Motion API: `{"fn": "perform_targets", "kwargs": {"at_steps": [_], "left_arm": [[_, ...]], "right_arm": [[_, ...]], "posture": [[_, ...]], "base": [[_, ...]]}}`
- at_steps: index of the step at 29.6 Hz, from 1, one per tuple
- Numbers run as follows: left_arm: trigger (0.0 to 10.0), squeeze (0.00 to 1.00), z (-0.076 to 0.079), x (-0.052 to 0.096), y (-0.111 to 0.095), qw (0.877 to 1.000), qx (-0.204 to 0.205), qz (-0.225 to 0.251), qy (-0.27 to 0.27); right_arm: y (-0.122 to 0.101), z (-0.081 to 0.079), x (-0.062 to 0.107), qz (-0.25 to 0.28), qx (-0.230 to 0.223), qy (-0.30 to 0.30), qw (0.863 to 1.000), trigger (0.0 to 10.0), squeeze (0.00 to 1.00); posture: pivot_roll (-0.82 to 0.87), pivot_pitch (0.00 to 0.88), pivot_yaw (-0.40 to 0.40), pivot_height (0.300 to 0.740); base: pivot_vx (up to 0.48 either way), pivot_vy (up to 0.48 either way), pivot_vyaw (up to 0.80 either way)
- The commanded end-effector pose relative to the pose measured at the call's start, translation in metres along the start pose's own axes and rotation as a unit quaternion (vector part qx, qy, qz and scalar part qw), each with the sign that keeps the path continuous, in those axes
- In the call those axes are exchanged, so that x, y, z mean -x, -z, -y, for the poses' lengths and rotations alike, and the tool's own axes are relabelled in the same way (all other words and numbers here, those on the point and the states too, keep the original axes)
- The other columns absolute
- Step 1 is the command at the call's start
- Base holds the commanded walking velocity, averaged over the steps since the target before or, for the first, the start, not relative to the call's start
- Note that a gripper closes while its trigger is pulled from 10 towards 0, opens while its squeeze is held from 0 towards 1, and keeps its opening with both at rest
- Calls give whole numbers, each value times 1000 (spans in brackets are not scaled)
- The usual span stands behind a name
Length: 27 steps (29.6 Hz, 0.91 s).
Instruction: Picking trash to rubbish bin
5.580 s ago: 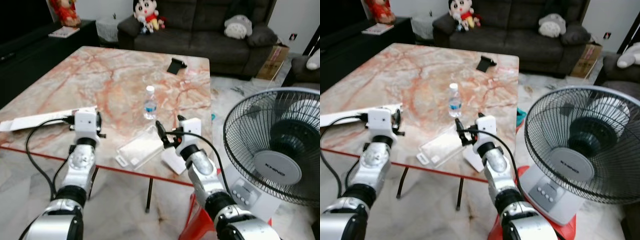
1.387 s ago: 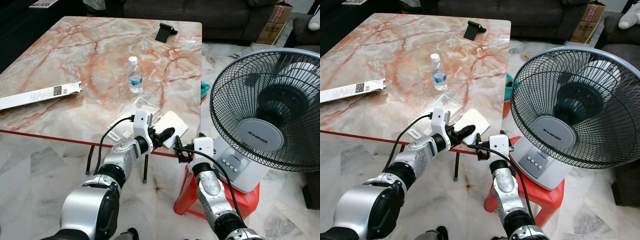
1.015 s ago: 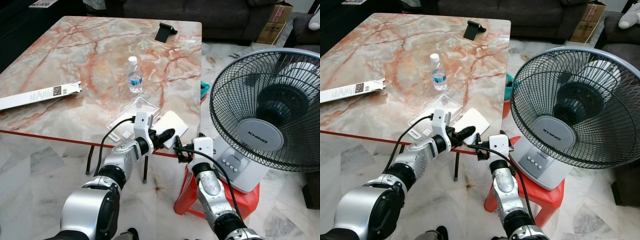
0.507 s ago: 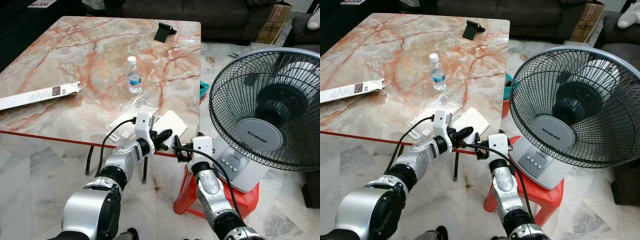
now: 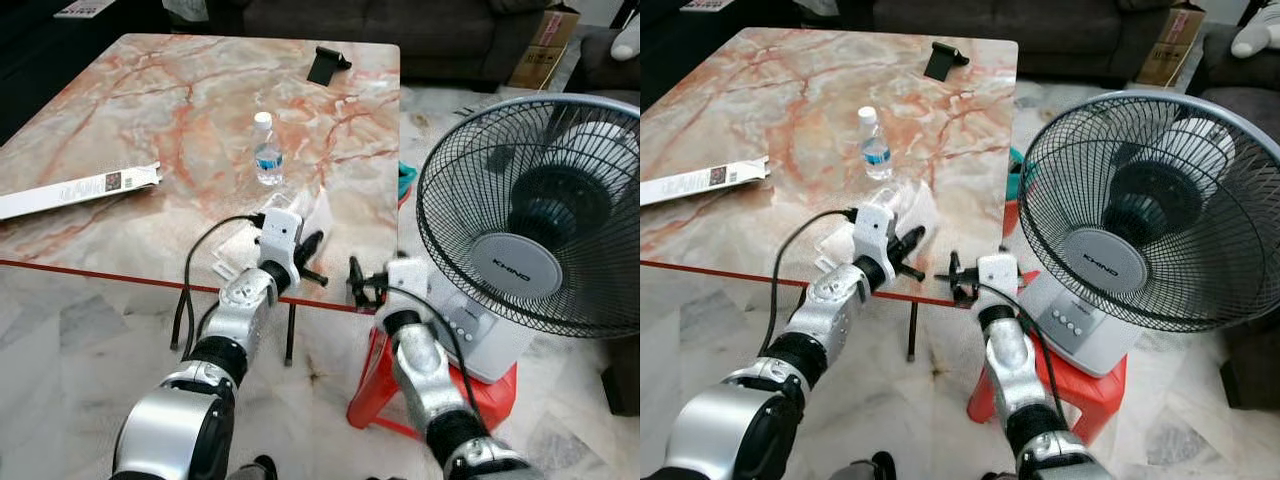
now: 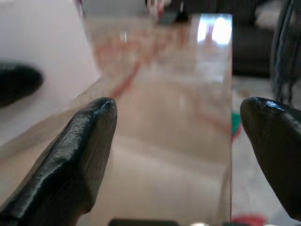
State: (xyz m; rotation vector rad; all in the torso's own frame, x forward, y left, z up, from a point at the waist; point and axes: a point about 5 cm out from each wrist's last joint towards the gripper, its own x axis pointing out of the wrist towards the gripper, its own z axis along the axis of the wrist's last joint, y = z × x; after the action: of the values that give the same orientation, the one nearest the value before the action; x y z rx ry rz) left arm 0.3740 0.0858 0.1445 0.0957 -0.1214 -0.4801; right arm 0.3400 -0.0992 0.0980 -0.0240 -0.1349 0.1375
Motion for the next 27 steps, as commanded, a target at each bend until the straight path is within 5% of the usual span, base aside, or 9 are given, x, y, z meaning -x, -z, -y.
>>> {"fn": "perform_targets", "kwargs": {"at_steps": [1, 13, 27], "left_arm": [[10000, 0, -2, 3, -5, 999, -40, 24, -20], [10000, 0, -35, 28, -11, 977, -127, 78, -152], [10000, 0, -46, 40, -11, 965, -141, 86, -205]], "right_arm": [[-6, 1, -3, 17, -10, 12, 1000, 10000, 0], [-23, -1, -11, 57, -21, 12, 998, 10000, 0], [-34, -6, -17, 77, -24, 0, 997, 10000, 0]], "posture": [[-9, 69, 15, 740], [15, 35, 11, 740], [20, 14, 5, 740]], "base": [[0, 0, 0], [0, 0, 0], [-184, 0, 0]]}}
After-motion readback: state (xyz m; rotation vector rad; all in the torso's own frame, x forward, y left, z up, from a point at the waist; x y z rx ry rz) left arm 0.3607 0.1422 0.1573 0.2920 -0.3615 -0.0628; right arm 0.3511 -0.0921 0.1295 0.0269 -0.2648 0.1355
